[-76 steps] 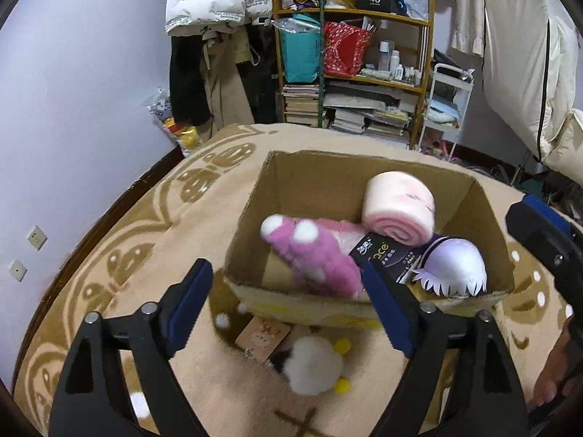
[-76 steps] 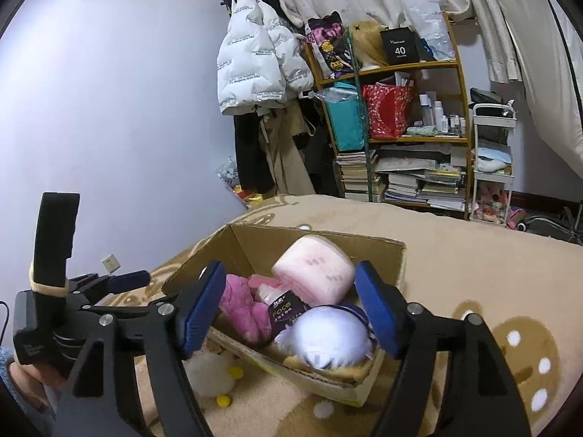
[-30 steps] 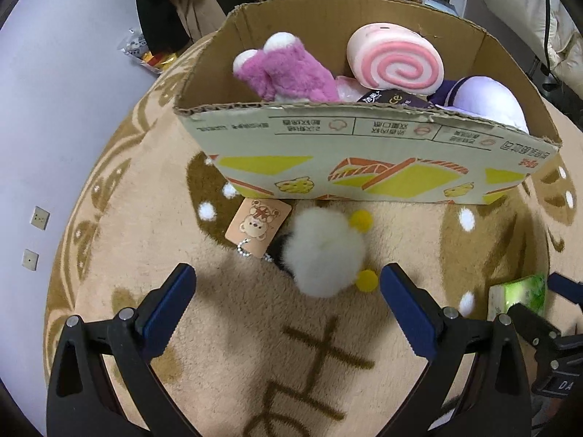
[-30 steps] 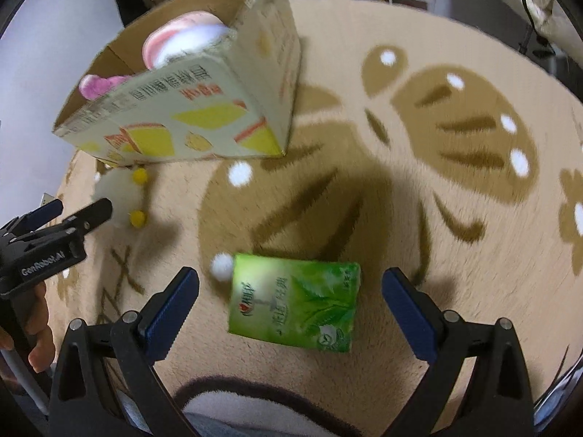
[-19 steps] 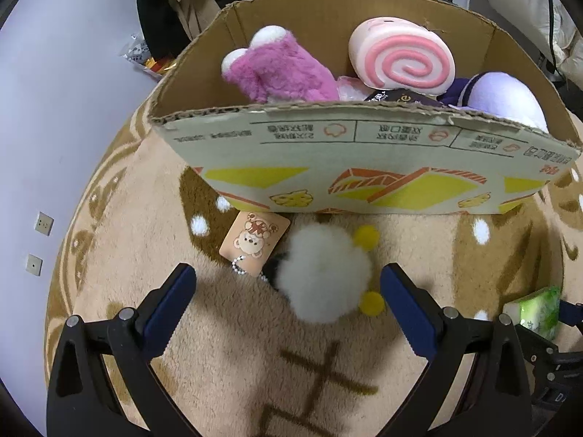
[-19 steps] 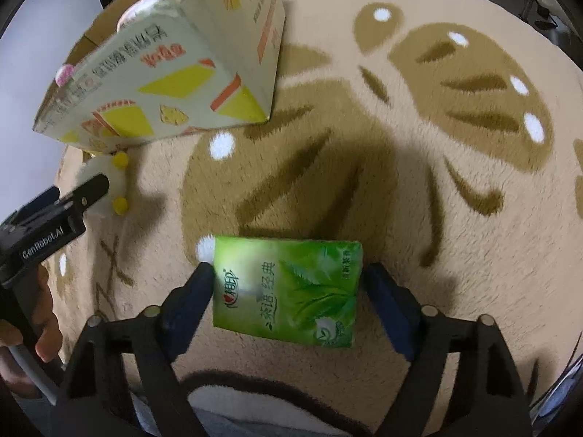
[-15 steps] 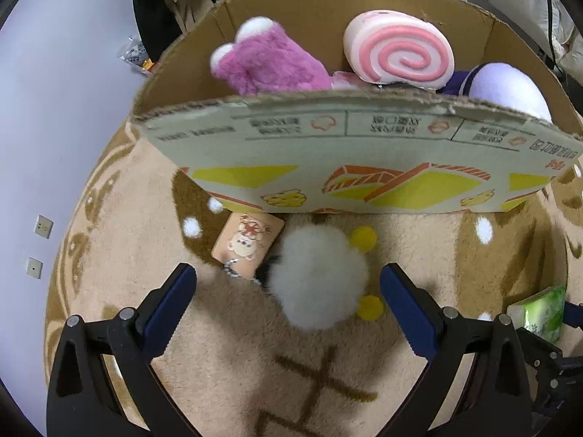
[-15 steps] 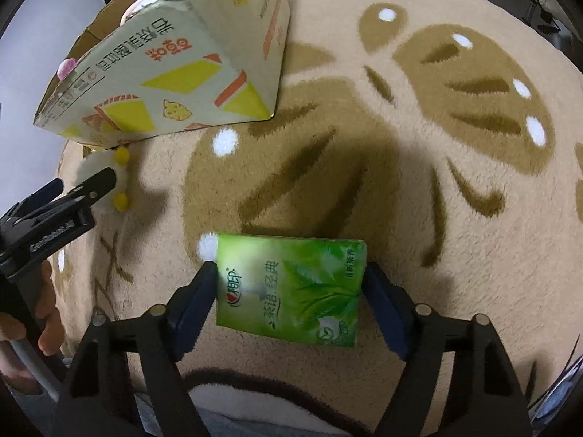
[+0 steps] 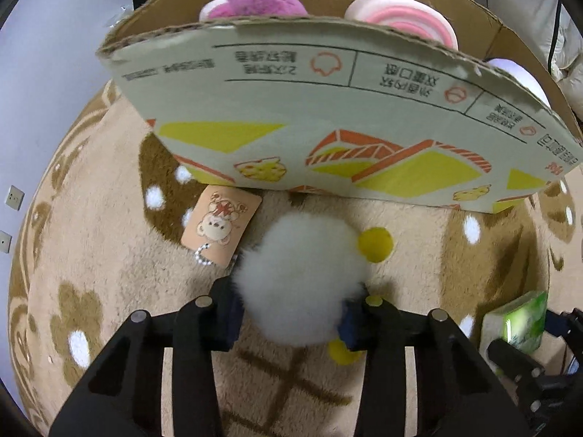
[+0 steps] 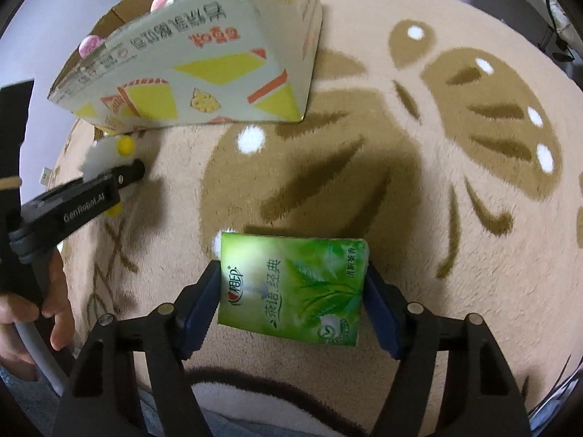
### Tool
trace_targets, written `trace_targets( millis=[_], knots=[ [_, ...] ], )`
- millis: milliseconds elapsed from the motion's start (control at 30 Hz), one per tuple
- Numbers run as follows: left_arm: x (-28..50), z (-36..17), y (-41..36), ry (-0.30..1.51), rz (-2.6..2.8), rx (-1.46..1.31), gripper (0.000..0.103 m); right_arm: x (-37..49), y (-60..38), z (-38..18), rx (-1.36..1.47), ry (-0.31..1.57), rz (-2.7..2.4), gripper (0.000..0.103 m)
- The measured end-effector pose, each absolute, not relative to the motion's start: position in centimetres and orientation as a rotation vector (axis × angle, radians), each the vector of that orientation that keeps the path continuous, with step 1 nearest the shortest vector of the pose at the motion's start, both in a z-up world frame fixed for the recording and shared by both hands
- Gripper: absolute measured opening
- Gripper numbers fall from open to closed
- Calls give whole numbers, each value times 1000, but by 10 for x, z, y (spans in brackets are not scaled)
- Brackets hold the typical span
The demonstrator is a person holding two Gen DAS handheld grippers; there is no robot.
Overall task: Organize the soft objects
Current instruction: 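Lift both items over the box and release them inside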
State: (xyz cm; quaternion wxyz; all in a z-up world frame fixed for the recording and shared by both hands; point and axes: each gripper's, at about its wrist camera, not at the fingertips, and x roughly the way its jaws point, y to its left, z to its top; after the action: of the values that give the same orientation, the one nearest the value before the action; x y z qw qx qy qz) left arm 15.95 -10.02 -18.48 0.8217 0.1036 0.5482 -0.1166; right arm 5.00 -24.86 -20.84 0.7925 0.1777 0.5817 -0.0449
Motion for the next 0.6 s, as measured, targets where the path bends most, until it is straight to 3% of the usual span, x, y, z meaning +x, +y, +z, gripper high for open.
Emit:
trace_targets(
  millis=[600],
  knots=[
    [119, -56, -65, 830, -197, 129, 39, 26, -253, -95, 293, 675, -108, 77]
  ],
)
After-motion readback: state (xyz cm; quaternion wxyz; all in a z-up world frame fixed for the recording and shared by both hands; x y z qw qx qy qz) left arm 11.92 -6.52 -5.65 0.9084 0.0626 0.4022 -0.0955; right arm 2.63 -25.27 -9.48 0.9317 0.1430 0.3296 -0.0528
